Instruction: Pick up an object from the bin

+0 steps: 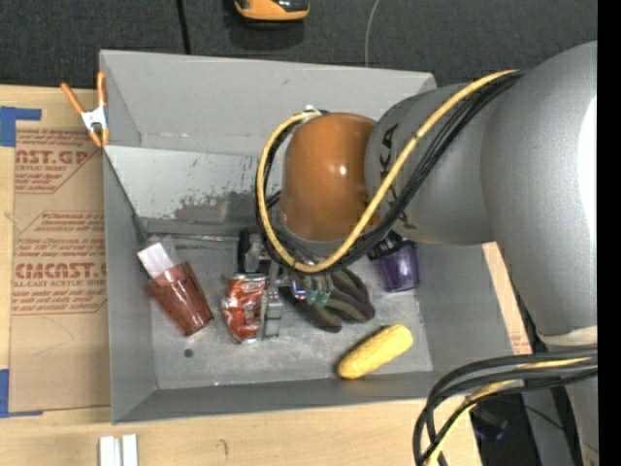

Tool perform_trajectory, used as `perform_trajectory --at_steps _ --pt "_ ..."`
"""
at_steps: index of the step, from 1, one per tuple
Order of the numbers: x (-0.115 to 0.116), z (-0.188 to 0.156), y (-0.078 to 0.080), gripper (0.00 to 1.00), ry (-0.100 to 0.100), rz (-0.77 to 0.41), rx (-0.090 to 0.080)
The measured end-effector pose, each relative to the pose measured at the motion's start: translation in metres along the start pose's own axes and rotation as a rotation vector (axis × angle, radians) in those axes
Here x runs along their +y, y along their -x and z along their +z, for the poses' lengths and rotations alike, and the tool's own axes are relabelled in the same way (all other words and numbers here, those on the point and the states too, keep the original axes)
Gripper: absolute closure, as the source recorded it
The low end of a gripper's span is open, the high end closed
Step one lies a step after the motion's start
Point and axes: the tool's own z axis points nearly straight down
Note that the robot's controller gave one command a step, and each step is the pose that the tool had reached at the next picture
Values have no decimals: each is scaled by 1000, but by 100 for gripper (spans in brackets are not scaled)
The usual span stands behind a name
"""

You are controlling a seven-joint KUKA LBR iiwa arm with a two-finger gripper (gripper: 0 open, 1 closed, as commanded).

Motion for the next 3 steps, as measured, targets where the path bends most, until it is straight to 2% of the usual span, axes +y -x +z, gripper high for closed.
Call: perform_trajectory --at_steps 1,2,3 --pt "-1 -5 2 100 1 2 -7" --pt "-1 -5 2 100 1 2 -7" --pt "-2 -19 4 100 0 -12 -7"
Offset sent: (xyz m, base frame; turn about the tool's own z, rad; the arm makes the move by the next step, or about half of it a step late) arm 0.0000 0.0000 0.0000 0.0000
